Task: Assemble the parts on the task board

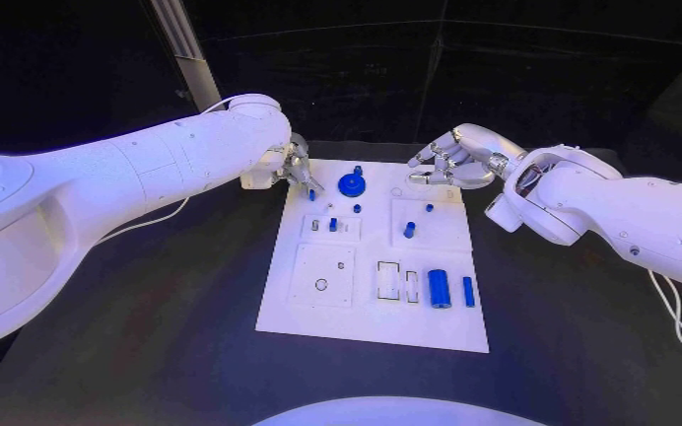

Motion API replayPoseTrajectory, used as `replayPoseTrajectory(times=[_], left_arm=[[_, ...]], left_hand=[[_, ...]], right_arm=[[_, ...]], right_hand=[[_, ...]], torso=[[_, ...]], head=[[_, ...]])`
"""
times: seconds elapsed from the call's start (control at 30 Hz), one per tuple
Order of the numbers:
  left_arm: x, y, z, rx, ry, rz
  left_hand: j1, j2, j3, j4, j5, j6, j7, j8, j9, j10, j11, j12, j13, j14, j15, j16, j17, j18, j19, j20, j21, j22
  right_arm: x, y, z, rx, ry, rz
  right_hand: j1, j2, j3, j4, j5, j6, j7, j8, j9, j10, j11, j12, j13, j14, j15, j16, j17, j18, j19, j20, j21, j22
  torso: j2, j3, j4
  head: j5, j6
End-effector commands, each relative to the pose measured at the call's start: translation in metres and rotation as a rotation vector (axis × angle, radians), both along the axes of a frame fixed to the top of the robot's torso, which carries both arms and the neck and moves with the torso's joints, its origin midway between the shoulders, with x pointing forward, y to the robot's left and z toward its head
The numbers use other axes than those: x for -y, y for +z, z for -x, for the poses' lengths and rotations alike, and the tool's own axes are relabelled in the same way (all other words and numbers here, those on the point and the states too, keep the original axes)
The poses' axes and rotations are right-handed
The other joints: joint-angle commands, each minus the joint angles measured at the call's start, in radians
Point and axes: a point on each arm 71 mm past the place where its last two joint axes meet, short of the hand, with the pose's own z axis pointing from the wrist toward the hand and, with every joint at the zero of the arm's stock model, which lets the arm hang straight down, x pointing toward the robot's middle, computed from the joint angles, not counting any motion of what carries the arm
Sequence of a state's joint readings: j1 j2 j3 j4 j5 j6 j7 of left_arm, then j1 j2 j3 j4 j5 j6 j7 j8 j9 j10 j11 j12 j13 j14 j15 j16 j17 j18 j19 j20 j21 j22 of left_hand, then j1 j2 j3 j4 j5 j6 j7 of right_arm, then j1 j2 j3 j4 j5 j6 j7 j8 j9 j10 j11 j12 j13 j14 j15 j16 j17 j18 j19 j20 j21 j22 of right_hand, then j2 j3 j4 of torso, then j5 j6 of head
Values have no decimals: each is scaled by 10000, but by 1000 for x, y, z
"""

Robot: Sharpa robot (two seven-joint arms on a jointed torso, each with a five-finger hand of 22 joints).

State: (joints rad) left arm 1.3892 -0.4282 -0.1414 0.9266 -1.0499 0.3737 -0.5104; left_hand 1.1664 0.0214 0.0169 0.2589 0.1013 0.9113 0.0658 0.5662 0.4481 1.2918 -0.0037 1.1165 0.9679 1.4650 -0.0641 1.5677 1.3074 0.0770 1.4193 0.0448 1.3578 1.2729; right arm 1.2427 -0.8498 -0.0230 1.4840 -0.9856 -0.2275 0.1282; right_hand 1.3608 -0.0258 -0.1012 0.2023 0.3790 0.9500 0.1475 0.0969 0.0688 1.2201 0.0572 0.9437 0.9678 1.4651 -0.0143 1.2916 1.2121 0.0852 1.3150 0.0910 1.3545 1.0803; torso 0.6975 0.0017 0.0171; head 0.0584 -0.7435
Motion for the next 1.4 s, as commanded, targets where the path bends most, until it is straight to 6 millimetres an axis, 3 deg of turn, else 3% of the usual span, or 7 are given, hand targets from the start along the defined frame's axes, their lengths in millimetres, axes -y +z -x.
replayPoseTrajectory(times=[0.03,0.37,0.63,1.1,1.4], left_arm=[[2,1,-1,124,-111,91],[6,1,-1,183,-310,317],[5,0,0,60,-369,498],[1,3,4,616,-152,898],[-6,8,21,1374,19,1512]], left_hand=[[216,143,116,-84,-9,77,-12,61,4,55,-46,65,-7,1058,-33,31,2634,-62,45,-8,40,20],[1312,627,975,-836,-56,-20,-76,8,-34,20,-106,4,-81,1058,-75,31,2634,-60,38,-42,22,37],[2101,584,2004,-1637,-100,-53,-100,-11,-51,20,-134,-66,-123,1058,-97,31,2634,-74,58,-72,48,105],[1689,-142,3888,-2268,-289,-58,-69,177,117,180,-118,-111,-169,1058,-54,31,2634,-91,105,-40,85,225],[1252,-558,4958,-2492,-299,-42,-98,388,320,355,-145,-53,-109,1058,-85,31,2634,-110,171,-65,136,332]], right_arm=[[-2,1,0,34,135,-23],[-2,1,0,14,151,-16],[-2,1,0,-9,168,-5],[-2,1,0,-6,166,-5],[0,1,0,3,125,4]], right_hand=[[-2,97,-47,-7,53,-15,-6,27,1,-39,2,-18,-7,307,-52,-62,-14,136,-64,-19,-40,-11],[24,117,-39,-11,57,-18,-7,28,0,-41,1,-20,-14,307,-53,-65,-12,137,-67,-19,-47,-18],[31,123,-36,-12,61,-18,-7,29,0,-39,1,-16,-11,307,-54,-69,-16,138,-69,-20,-50,-24],[36,130,-34,-12,64,-18,-7,30,1,-37,1,-12,-9,306,-54,-73,-19,136,-64,-20,-47,-15],[38,134,-34,-10,65,-18,-7,31,1,-46,1,-28,-25,304,-54,-82,-29,138,-69,-20,-52,-24]], torso=[[0,-1,1],[0,-1,1],[-10,-2,2],[-17,-2,11],[-21,4,35]], head=[[-6,-13],[-16,-37],[-31,-73],[10,-64],[22,-55]])
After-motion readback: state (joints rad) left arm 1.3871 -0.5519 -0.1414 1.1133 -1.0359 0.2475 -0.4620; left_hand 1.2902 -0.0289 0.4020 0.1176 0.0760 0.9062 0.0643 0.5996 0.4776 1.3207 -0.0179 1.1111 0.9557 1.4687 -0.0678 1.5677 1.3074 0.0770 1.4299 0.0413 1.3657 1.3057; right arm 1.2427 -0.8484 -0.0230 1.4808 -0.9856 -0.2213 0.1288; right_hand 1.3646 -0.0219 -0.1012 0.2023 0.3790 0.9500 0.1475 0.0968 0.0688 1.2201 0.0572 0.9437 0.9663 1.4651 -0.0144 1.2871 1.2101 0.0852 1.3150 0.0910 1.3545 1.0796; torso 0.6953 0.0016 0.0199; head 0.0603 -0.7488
